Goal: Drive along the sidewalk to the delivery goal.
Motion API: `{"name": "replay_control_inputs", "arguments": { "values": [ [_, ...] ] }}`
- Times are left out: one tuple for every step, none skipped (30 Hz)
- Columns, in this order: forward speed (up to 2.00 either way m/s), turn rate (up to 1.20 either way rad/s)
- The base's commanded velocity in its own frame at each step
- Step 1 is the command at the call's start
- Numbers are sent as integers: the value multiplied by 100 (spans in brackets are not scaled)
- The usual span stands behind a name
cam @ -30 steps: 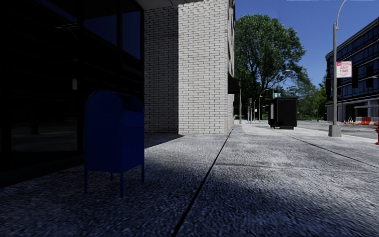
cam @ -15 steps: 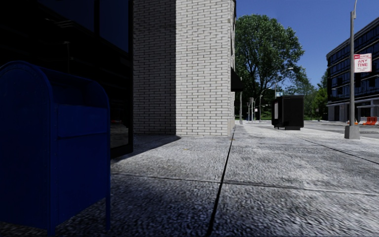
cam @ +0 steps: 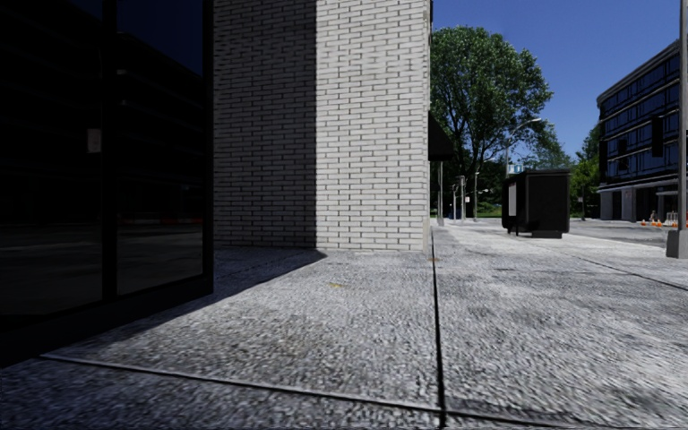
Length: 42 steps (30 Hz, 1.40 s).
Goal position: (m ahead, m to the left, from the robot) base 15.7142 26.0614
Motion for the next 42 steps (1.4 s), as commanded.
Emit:
{"name": "replay_control_inputs", "arguments": {
  "values": [
    [192, 0],
    [192, 0],
    [192, 0],
    [192, 0],
    [192, 0],
    [192, 0],
    [192, 0],
    [192, 0],
    [192, 0],
    [192, 0],
    [192, 0],
    [192, 0],
    [192, 0],
    [192, 0],
    [192, 0],
    [192, 0],
    [192, 0],
    [192, 0],
    [192, 0],
    [192, 0],
    [192, 0],
    [192, 0],
    [192, 1],
    [192, 1],
    [192, 13],
    [192, 32],
    [192, 49],
    [192, 49],
    [192, 53],
    [192, 54],
    [192, 55],
    [192, 55],
    [192, 55],
    [192, 55],
    [192, 55],
    [192, 55],
    [192, 55],
    [192, 55],
    [192, 55],
    [192, 55],
    [192, 57],
    [192, 58]
  ]
}}
